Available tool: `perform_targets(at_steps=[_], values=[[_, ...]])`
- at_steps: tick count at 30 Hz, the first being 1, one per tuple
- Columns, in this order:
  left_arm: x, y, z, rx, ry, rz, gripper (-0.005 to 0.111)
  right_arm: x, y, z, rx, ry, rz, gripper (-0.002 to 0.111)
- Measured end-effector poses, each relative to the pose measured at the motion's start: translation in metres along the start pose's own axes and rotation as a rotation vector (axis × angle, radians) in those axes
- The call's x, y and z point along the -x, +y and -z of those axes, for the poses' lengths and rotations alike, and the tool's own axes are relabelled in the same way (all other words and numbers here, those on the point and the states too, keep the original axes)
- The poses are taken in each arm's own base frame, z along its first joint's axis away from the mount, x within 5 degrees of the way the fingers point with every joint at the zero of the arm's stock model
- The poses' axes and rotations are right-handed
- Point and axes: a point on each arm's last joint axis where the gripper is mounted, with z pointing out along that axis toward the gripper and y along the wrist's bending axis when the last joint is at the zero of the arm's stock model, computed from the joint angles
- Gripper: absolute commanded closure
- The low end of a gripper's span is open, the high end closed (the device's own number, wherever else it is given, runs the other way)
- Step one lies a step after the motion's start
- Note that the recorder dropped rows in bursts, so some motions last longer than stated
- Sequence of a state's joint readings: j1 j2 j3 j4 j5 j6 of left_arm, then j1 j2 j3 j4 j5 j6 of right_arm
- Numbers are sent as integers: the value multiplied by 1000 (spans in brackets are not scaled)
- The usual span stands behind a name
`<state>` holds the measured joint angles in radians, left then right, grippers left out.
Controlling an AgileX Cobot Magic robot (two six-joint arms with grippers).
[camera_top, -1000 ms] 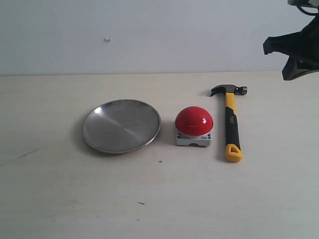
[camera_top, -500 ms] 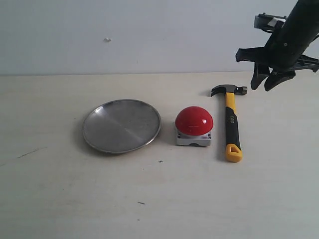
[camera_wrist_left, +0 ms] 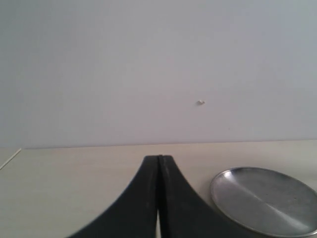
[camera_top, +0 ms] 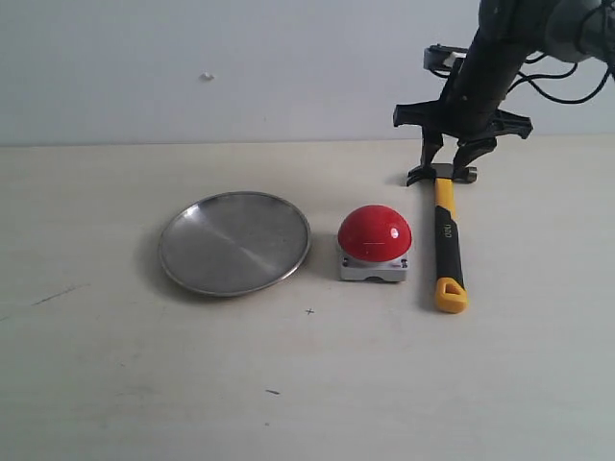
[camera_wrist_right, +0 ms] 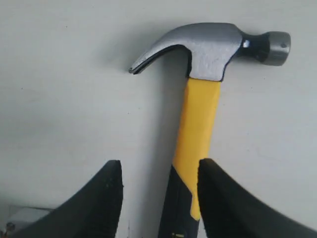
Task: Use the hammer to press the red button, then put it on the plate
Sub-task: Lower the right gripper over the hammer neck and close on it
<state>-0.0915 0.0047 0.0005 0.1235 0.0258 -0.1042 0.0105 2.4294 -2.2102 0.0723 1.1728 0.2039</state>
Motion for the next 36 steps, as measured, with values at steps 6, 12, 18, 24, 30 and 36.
perform_targets(at_steps=[6,12,18,24,30,36], values=[[0,0,0,0,0,0,107,14,0,-20,-20,-18,0,51],[0,0,0,0,0,0,107,19,-4,-30,-64,-40,-20,53],[0,0,0,0,0,0,107,17,-8,-43,-95,-21,-28,54],[0,0,0,0,0,0,107,12,-8,-63,-75,25,-41,54],[0,0,0,0,0,0,107,10,-9,-69,-78,35,-41,54],[0,0,0,0,0,0,107,9,-10,-72,-88,40,-38,54]])
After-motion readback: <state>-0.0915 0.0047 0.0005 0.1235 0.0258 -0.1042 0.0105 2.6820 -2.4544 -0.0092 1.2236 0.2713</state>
